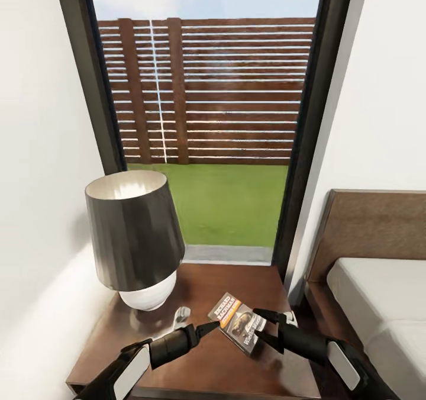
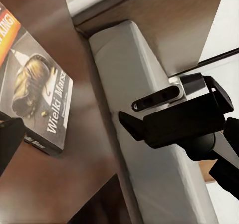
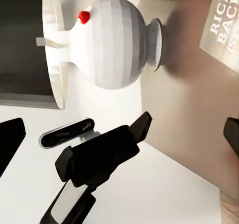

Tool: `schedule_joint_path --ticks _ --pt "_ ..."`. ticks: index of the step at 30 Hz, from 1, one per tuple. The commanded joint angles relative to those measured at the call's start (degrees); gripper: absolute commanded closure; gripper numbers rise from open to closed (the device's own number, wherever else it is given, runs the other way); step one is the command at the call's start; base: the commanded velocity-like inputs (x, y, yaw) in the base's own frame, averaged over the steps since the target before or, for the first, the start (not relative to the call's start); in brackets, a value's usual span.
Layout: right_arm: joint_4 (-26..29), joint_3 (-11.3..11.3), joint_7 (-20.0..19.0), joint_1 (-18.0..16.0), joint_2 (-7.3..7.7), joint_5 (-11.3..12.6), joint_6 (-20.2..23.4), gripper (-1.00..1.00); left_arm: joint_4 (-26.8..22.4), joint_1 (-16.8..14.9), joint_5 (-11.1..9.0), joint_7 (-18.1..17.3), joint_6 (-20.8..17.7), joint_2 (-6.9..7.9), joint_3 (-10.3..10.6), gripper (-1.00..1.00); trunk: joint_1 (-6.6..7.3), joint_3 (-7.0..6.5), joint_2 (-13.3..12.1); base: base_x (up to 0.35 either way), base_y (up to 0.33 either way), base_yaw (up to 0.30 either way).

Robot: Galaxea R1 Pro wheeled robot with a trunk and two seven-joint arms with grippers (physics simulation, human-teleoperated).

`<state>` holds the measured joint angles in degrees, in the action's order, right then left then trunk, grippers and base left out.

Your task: In the bedroom, move the book from the bed onto either nightstand, and place the two sandals side by side next to the bed.

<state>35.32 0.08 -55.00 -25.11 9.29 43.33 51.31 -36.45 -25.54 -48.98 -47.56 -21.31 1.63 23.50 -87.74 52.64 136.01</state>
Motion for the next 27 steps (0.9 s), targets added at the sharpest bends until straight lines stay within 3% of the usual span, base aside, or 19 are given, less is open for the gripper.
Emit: schedule_joint_path --ticks 1,8,27 --pt "0.0 0.0 -0.1 0.0 0.00 0.1 0.2 -1.00 0.0 0.0 -0.6 0.0 -0.5 0.05 0.2 -1.00 0.24 -0.13 -0.4 0.000 0.000 0.000" --pt "0.3 0.0 -0.2 0.0 -0.05 0.1 0.2 -1.00 0.0 0.0 -0.6 0.0 -0.5 0.05 0.2 -1.00 0.46 -0.31 -0.8 0.000 0.000 0.000" --pt "0.3 0.1 -0.1 0.0 -0.32 -0.2 0.2 -1.00 0.0 0.0 -0.5 0.0 -0.5 0.12 0.1 -1.00 4.63 -3.72 -8.4 0.000 0.000 0.000"
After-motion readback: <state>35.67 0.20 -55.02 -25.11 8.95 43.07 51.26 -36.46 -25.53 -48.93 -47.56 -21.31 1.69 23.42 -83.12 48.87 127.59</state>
